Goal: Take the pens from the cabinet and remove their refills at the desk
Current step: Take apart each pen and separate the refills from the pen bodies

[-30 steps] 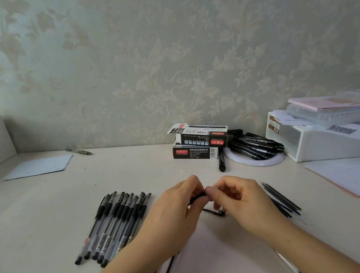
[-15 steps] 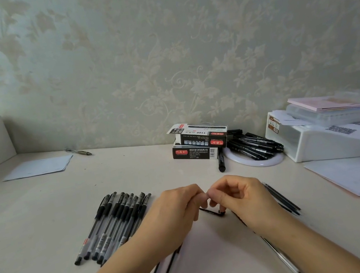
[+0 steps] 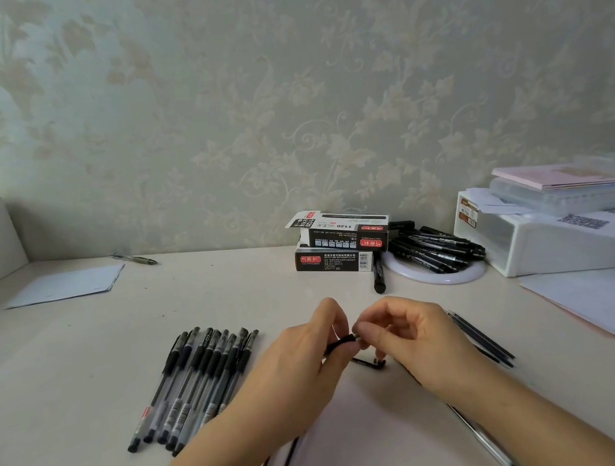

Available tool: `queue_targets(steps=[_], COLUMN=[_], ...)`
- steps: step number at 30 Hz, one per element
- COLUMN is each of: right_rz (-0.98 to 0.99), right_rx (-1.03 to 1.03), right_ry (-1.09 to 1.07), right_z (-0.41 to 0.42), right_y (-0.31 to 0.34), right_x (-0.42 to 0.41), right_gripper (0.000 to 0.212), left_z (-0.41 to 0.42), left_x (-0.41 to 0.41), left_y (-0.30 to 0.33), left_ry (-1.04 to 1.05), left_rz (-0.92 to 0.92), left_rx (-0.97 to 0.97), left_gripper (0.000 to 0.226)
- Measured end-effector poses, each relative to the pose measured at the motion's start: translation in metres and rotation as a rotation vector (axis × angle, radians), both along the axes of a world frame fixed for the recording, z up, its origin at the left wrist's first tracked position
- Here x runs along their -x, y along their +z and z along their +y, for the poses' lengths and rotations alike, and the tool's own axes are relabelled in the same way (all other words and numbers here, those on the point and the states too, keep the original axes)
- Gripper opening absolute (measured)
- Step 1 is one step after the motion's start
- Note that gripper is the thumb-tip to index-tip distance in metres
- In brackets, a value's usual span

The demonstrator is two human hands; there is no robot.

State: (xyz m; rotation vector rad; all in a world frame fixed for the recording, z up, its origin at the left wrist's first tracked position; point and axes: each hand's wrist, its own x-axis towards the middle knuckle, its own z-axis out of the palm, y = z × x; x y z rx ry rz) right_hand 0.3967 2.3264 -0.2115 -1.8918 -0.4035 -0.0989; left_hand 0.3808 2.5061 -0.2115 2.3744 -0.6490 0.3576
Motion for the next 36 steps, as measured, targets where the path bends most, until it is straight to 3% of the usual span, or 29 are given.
queue_targets(steps=[3, 7, 11, 20, 24, 29, 36], right_rz=[-0.016, -0.012, 0.009, 0.029, 0.052, 0.030, 0.015], right_rx=[-0.020, -0.043, -0.013, -0.040, -0.011, -0.017, -0.043], right_ry=[0.009, -0.040, -0.059, -0.037, -0.041, 0.009, 0.003], right_z=[0.0014, 0.0025, -0.0004, 0.0029, 0.0016, 0.0000, -0.0004], right_y=[0.0006, -0.0001, 0.0003, -0.0008, -0.0004, 0.0000, 0.0014], right_x=[0.0013, 0.0015, 0.0015, 0.0010, 0.0014, 0.0005, 0.0011], right_gripper=[0.014, 0.003, 0.014, 0.003, 0.018, 0.006, 0.013], left_z=[0.0009, 0.0012, 0.0008, 0.0017, 0.0015, 0.0018, 0.0011], left_x=[-0.0008, -0.0021, -0.0033, -0.0053, -0.0052, -0.0057, -0.0047], left_y=[0.0015, 0.0010, -0.0007, -0.0036, -0.0047, -0.0045, -0.0020], left_ry=[0.002, 0.011, 0.015, 0.021, 0.017, 0.018, -0.009], left_rz=[0.012, 0.013, 0.003, 0.000, -0.006, -0.009, -0.016], left_rx=[-0.001, 0.016, -0.008, 0.002, -0.009, -0.010, 0.008], left_gripper=[0.012, 0.013, 0.014, 0.014, 0.014, 0.012, 0.008])
